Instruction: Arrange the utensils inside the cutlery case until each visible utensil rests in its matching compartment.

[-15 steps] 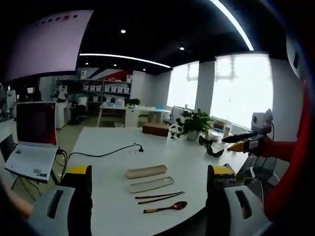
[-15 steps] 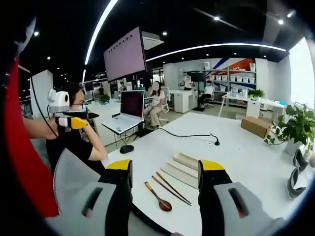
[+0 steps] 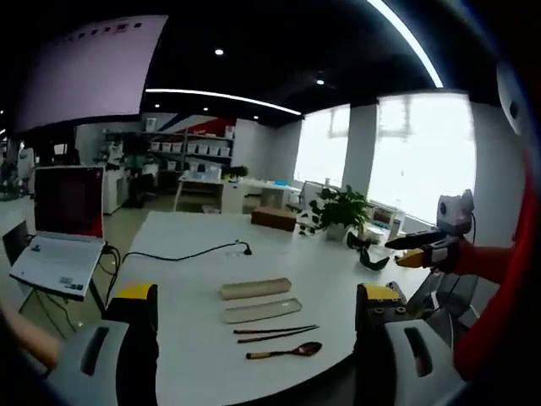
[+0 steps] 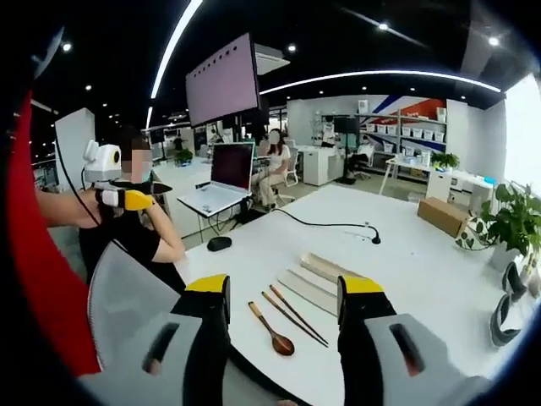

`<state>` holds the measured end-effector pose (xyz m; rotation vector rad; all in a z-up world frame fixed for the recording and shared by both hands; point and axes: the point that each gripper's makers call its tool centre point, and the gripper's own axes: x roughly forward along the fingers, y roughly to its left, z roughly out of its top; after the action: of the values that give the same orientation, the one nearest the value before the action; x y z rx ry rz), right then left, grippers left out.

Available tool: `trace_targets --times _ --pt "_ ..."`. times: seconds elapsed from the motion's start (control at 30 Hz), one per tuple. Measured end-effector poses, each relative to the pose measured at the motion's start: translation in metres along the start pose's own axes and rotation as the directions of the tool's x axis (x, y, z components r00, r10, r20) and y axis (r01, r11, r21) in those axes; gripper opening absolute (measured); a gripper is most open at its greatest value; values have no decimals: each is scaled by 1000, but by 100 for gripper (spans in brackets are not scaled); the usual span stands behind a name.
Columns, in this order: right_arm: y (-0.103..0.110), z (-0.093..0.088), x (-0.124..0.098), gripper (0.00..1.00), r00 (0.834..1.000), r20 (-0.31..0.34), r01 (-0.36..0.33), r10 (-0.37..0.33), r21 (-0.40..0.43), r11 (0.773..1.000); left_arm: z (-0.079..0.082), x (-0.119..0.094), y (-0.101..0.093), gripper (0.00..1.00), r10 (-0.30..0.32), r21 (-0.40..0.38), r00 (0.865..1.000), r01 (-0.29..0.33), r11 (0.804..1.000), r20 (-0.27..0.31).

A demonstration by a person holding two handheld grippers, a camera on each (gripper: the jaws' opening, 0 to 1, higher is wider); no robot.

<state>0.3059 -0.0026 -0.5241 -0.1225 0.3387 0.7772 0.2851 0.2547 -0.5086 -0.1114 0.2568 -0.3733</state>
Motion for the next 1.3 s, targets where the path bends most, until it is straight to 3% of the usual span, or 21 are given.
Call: trace_targets --times 0.07,0.13,0.23,0.37,0.47,0.5,0.57,0.63,0.8,1.0,1.07,1.3 --pt "2 -1 1 41 1000 -14 -16 16 -18 1000 -2 1 -1 100 -3 0 1000 3 1000 -6" --pt "2 0 3 45 1000 -20 -16 15 -24 1000 0 1 -4 100 -11 35 1000 11 999 3" --pt "4 2 5 51 999 -29 -31 30 -51 998 12 0 -10 100 -39 97 997 32 995 73" --pt "6 1 8 49 998 -51 -36 32 -80 996 -4 4 -6 100 -27 100 999 31 995 -36" --pt "7 1 9 48 998 -64 -33 26 -115 993 -10 4 -1 100 8 138 998 0 990 -63" --pt "6 0 8 43 997 -72 -33 23 -142 989 -12 3 0 100 19 141 997 -9 990 -70" --pt "4 -3 7 34 994 -109 -35 14 -194 980 -16 2 4 100 36 129 996 -24 991 -87" --pt "9 -4 9 37 993 -118 -51 29 -191 980 -22 0 8 100 53 98 993 -43 994 -104" --pt "10 0 10 37 991 -127 -58 31 -218 974 -21 -3 9 99 28 32 996 -26 999 -83" --pt "5 5 14 33 992 -128 -49 18 -249 967 -10 -11 6 88 -15 -37 999 14 999 -28" --pt "3 7 16 28 990 -137 -52 14 -276 960 -11 -12 6 89 -9 -27 999 8 1000 -31" --pt "-1 15 26 32 991 -127 -65 33 -260 963 -17 -17 2 98 4 0 999 -5 1000 -51"
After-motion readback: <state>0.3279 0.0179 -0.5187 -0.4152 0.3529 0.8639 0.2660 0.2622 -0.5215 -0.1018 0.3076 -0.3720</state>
